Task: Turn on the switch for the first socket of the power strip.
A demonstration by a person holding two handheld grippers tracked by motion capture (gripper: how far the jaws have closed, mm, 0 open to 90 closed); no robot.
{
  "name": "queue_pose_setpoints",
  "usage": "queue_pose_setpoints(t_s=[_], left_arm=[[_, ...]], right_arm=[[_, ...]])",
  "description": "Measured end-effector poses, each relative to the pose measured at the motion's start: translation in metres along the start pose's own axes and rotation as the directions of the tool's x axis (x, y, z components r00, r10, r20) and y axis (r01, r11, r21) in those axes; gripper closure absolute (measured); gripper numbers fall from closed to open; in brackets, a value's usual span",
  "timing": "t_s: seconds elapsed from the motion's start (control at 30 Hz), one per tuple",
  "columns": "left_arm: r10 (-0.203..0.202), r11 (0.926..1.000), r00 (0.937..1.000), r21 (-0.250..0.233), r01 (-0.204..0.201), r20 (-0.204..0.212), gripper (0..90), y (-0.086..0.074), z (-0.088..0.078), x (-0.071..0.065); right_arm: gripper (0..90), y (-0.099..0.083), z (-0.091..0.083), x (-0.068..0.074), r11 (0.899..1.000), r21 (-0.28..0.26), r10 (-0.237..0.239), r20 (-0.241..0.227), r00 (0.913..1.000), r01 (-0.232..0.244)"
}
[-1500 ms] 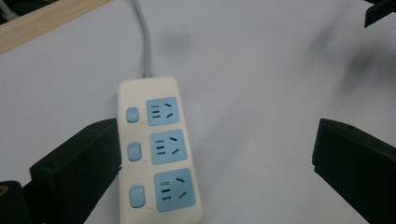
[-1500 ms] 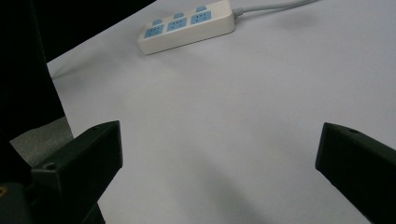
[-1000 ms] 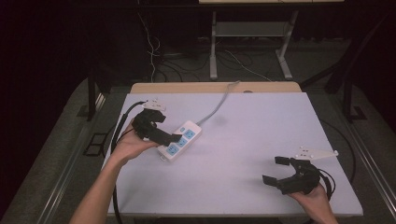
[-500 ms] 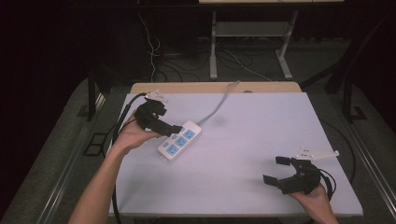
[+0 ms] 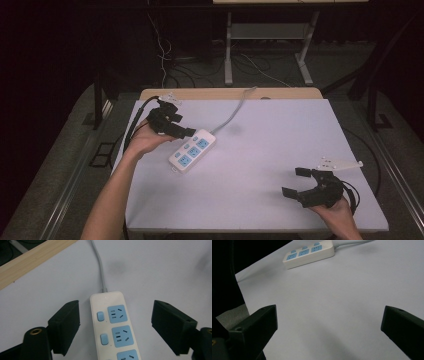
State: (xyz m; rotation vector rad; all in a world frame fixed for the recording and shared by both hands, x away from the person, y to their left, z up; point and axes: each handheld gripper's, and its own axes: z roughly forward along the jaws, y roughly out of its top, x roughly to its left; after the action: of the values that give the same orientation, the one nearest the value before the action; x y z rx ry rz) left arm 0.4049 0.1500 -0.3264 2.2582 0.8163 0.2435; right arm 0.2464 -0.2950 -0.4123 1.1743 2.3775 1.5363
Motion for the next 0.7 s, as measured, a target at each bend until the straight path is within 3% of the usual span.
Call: queue_pose_setpoints(t_s=[0.33, 0.7], left_arm=[[0.002, 1.0, 1.0, 0.004, -0.002, 0.0, 48.0, -0.001, 0.012, 0.006], [-0.003, 0.9995, 0.9999, 0.031, 0.002, 0.014, 69.6, -0.002, 0.029, 0.01]], right_arm=[[0.3, 0.0, 0.0, -0.001, 1.0, 0.003, -0.001, -0.002, 1.0, 0.001], [0.3, 0.0, 0.0, -0.001, 1.0, 0.004, 0.001, 0.001, 1.0, -0.001]])
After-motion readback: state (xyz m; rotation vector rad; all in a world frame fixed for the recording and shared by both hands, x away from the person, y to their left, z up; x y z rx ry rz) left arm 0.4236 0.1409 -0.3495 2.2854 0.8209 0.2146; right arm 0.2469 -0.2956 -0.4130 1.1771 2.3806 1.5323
